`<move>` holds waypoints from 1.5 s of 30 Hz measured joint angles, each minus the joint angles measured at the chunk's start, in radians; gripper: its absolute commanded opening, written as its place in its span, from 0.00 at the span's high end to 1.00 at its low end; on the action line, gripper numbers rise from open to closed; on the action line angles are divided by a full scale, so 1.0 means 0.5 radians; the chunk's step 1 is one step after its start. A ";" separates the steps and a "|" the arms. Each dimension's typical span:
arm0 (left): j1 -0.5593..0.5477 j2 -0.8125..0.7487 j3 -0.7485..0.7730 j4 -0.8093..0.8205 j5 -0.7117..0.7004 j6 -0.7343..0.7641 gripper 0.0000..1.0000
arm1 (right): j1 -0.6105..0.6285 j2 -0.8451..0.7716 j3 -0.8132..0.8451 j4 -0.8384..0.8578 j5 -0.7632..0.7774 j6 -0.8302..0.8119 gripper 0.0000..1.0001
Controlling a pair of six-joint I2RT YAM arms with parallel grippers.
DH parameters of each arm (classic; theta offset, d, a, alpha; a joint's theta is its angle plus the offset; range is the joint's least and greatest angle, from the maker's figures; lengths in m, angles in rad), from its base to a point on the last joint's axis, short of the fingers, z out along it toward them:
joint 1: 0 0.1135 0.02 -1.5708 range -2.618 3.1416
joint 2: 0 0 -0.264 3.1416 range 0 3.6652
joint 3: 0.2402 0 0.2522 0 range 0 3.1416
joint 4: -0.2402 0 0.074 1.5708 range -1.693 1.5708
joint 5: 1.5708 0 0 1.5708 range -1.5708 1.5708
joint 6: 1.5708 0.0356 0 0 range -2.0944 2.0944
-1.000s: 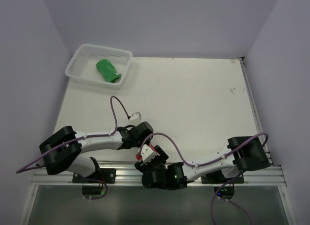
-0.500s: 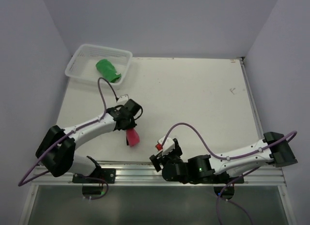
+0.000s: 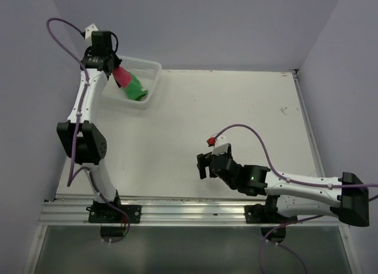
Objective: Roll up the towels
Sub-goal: Place the rolled towel into the container
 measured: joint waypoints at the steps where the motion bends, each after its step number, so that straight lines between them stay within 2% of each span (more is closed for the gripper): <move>1: 0.066 0.128 0.112 0.005 0.020 0.017 1.00 | -0.047 0.002 0.000 0.002 -0.044 -0.014 0.16; 5: 0.246 0.567 0.392 -0.011 0.094 0.081 1.00 | -0.228 0.040 0.000 0.025 -0.217 -0.041 0.16; 9: 0.327 0.843 0.420 -0.005 0.128 0.108 1.00 | -0.417 0.080 -0.004 0.064 -0.388 -0.055 0.16; 11: 0.349 0.948 0.429 -0.002 0.174 0.121 0.98 | -0.505 0.100 -0.008 0.086 -0.470 -0.062 0.16; 14: 0.366 1.085 0.490 0.007 0.230 0.137 0.87 | -0.595 0.133 -0.018 0.113 -0.546 -0.072 0.16; 17: 0.374 1.180 0.538 0.030 0.259 0.143 0.87 | -0.664 0.180 -0.021 0.133 -0.629 -0.085 0.16; 20: 0.381 1.223 0.547 0.046 0.275 0.145 0.71 | -0.718 0.221 -0.021 0.157 -0.692 -0.089 0.16; 21: 0.385 1.232 0.550 0.050 0.285 0.146 0.55 | -0.738 0.232 -0.021 0.165 -0.723 -0.091 0.16; 23: 0.395 1.254 0.554 0.070 0.304 0.160 0.40 | -0.763 0.253 -0.021 0.169 -0.752 -0.093 0.16; 24: 0.401 1.263 0.553 0.080 0.312 0.168 0.28 | -0.776 0.265 -0.021 0.169 -0.773 -0.095 0.16; 25: 0.408 1.270 0.552 0.093 0.320 0.179 0.25 | -0.785 0.276 -0.021 0.168 -0.783 -0.098 0.16; 30: 0.431 1.275 0.534 0.148 0.335 0.204 0.12 | -0.813 0.307 -0.016 0.166 -0.835 -0.103 0.15; 36: 0.433 1.233 0.465 0.219 0.375 0.225 0.03 | -0.880 0.316 0.047 0.140 -0.938 -0.098 0.09; 39: 0.433 1.130 0.407 0.217 0.405 0.230 0.01 | -0.932 0.361 0.194 0.019 -0.919 -0.105 0.06; 42: 0.433 0.877 0.265 0.239 0.428 0.240 0.01 | -1.010 0.421 0.373 -0.085 -0.873 -0.137 0.03; 45: 0.430 0.443 -0.057 0.311 0.439 0.242 0.00 | -1.161 0.401 0.463 -0.163 -0.818 -0.165 0.01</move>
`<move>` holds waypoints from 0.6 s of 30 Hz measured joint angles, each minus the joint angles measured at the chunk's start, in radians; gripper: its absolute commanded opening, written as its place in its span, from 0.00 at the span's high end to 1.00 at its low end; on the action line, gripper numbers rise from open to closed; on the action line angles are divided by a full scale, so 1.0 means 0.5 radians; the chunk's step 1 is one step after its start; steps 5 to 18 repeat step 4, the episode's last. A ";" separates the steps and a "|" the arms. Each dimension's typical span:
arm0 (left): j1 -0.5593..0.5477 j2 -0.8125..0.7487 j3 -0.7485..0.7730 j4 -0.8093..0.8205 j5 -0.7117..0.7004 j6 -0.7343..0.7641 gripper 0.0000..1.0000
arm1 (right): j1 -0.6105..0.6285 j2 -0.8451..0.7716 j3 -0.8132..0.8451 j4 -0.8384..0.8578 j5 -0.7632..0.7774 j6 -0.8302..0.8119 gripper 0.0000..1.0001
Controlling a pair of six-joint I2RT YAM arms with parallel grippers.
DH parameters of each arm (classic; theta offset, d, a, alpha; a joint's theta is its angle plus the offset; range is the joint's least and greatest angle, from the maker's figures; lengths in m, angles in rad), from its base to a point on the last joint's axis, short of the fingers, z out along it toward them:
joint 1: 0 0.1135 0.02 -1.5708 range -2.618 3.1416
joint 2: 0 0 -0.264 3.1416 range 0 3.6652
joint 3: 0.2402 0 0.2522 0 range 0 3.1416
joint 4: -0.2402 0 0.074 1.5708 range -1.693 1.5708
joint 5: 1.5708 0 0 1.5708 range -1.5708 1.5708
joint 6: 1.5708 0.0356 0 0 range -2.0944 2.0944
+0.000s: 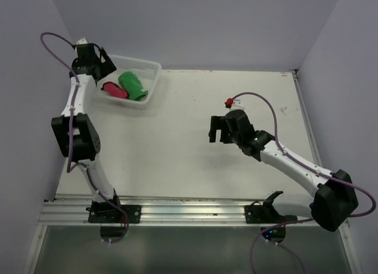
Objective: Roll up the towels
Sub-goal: Place the rolled towel into the container
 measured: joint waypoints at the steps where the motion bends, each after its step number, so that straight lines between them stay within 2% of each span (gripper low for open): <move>1: -0.005 -0.153 -0.107 0.023 -0.002 -0.001 0.00 | -0.064 -0.017 0.014 -0.022 0.020 -0.007 0.01; 4: -0.041 -0.645 -0.473 0.138 -0.014 -0.001 0.00 | -0.246 -0.092 0.023 -0.089 0.072 -0.009 0.01; 18: -0.041 -0.645 -0.473 0.138 -0.014 -0.001 0.00 | -0.246 -0.092 0.023 -0.089 0.072 -0.009 0.01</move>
